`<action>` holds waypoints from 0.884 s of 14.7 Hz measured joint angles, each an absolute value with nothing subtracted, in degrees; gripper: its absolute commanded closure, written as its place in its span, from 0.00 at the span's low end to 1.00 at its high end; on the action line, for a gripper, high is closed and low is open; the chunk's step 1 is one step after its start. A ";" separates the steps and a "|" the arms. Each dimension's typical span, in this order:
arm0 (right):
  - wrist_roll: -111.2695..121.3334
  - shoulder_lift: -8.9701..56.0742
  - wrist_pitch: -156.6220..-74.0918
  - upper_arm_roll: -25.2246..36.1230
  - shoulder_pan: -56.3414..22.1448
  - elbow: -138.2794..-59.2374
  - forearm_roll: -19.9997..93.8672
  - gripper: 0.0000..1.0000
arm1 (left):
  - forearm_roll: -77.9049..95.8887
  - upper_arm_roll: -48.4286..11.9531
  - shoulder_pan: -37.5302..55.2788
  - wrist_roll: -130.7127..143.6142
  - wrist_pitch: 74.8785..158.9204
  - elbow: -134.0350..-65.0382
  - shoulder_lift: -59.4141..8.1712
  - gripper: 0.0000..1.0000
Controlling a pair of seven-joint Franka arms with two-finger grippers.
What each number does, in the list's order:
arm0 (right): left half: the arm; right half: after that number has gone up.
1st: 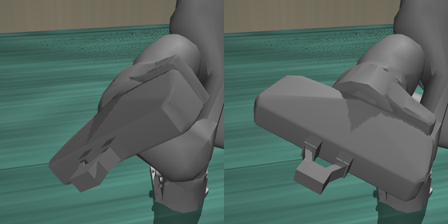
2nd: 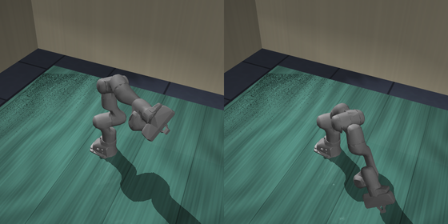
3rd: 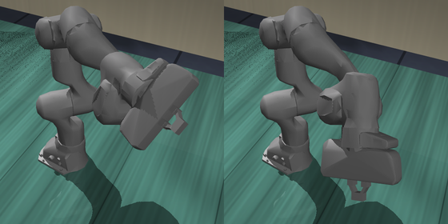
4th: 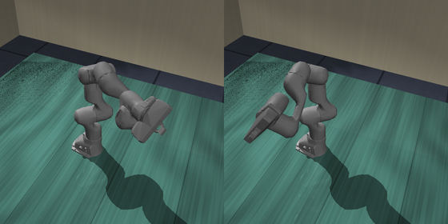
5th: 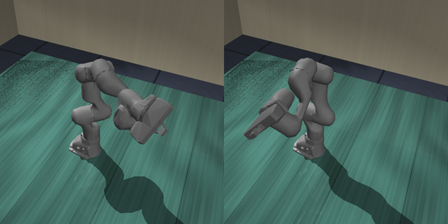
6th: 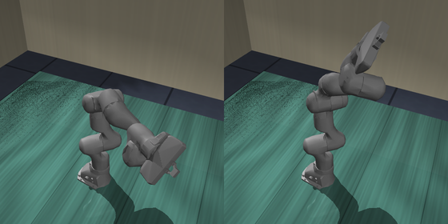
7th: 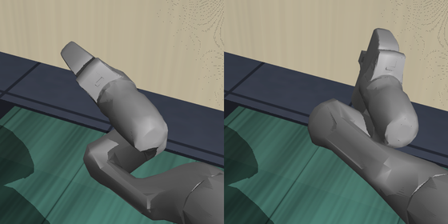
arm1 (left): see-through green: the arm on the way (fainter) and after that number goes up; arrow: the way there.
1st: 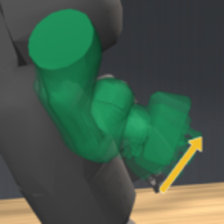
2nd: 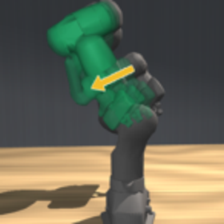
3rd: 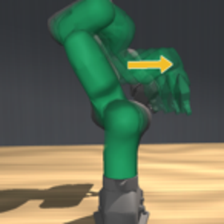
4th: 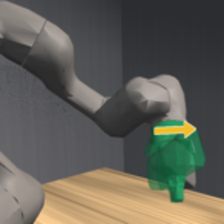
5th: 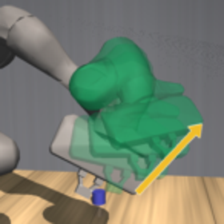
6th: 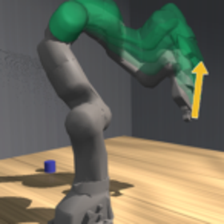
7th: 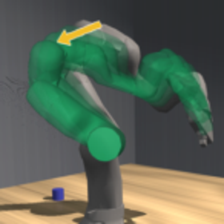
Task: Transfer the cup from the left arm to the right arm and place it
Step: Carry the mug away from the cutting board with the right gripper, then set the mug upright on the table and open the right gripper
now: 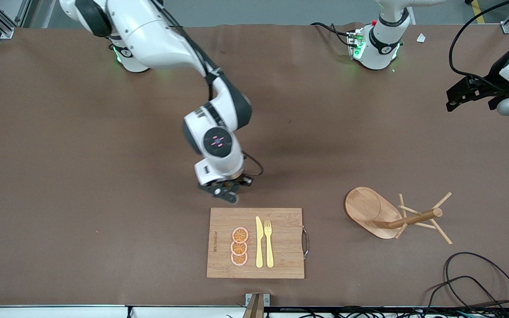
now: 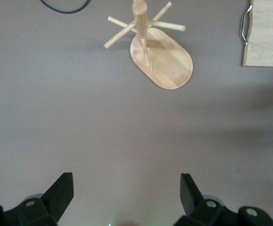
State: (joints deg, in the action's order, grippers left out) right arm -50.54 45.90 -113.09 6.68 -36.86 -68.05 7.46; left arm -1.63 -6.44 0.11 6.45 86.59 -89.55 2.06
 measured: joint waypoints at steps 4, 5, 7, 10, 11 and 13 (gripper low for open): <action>-32.34 41.67 -106.74 7.43 -26.78 -68.95 6.10 0.99 | -2.12 -7.28 -0.17 6.45 86.59 -90.27 2.29 0.00; -28.04 40.86 -106.63 7.59 -24.37 -69.99 5.22 0.99 | -2.13 -7.20 -0.20 6.45 86.59 -90.32 2.48 0.00; -20.48 39.74 -106.75 7.75 -19.79 -72.31 4.29 0.99 | -2.14 -6.96 -0.05 6.44 86.58 -90.78 3.06 0.00; -9.82 39.16 -108.50 7.78 -14.02 -74.97 4.18 0.99 | -2.15 -6.20 -0.02 6.31 86.57 -91.73 3.95 0.00; -6.29 39.13 -110.18 7.76 -12.46 -76.28 4.18 0.99 | -2.15 -6.08 -0.02 6.22 86.57 -91.85 4.07 0.00; -0.46 38.94 -115.06 7.74 -9.76 -80.33 4.18 0.99 | -2.15 -6.02 -0.03 6.19 86.57 -91.92 4.10 0.00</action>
State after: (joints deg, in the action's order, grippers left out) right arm -0.46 38.94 -115.06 7.74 -9.76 -80.33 4.18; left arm -2.15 -6.02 -0.03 6.19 86.57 -91.92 4.10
